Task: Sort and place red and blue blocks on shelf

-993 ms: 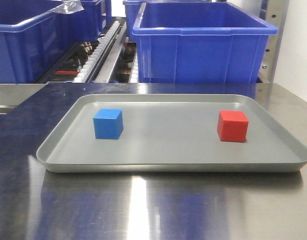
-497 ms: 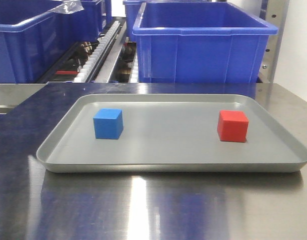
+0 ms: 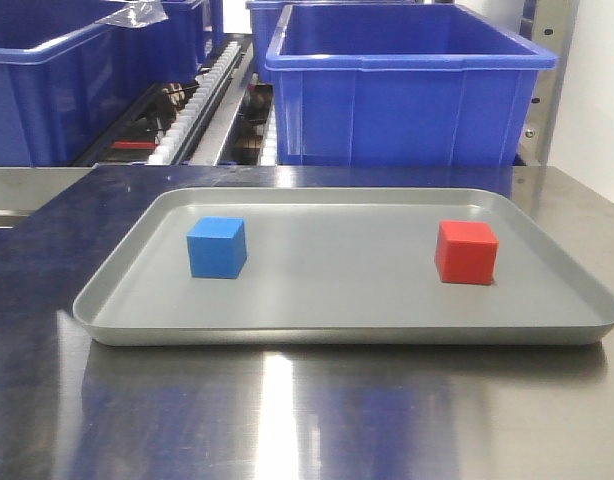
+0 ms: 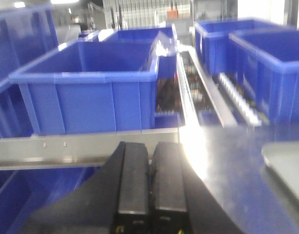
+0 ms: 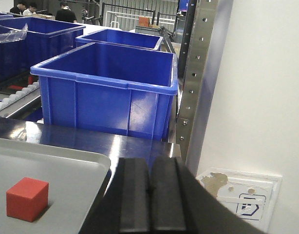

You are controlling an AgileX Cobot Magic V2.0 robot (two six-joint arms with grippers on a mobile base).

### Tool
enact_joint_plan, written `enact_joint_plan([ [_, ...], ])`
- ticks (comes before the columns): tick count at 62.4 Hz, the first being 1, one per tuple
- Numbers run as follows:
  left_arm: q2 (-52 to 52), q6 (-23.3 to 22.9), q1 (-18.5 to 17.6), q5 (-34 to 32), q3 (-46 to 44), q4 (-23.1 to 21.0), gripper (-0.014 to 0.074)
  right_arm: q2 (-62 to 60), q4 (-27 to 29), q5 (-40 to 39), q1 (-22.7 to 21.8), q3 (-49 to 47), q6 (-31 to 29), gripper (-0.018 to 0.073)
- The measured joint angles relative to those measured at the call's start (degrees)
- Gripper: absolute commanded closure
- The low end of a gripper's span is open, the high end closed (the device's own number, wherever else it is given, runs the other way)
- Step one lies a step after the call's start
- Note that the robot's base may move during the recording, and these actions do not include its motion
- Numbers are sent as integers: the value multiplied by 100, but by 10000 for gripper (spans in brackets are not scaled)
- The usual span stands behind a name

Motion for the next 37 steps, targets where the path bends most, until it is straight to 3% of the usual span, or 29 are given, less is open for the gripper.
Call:
enact_joint_plan([
  [10, 0, -11, 0, -262, 0, -974, 512, 0, 294, -197, 0, 0, 174, 508],
  [18, 0, -148, -54, -788, 0, -1233, 512, 0, 661, -867, 0, 12, 549, 508],
  [22, 0, -176, -108, -970, -93, -1206, 512, 0, 735, -1261, 0, -21, 599, 508],
  [28, 0, -165, -127, -924, -616, -744, 512, 0, 773, -1521, 0, -359, 646, 508],
  [37, 348, -154, -127, -85, -1966, -3, 512, 16, 787, -1047, 0, -1490, 657, 508],
])
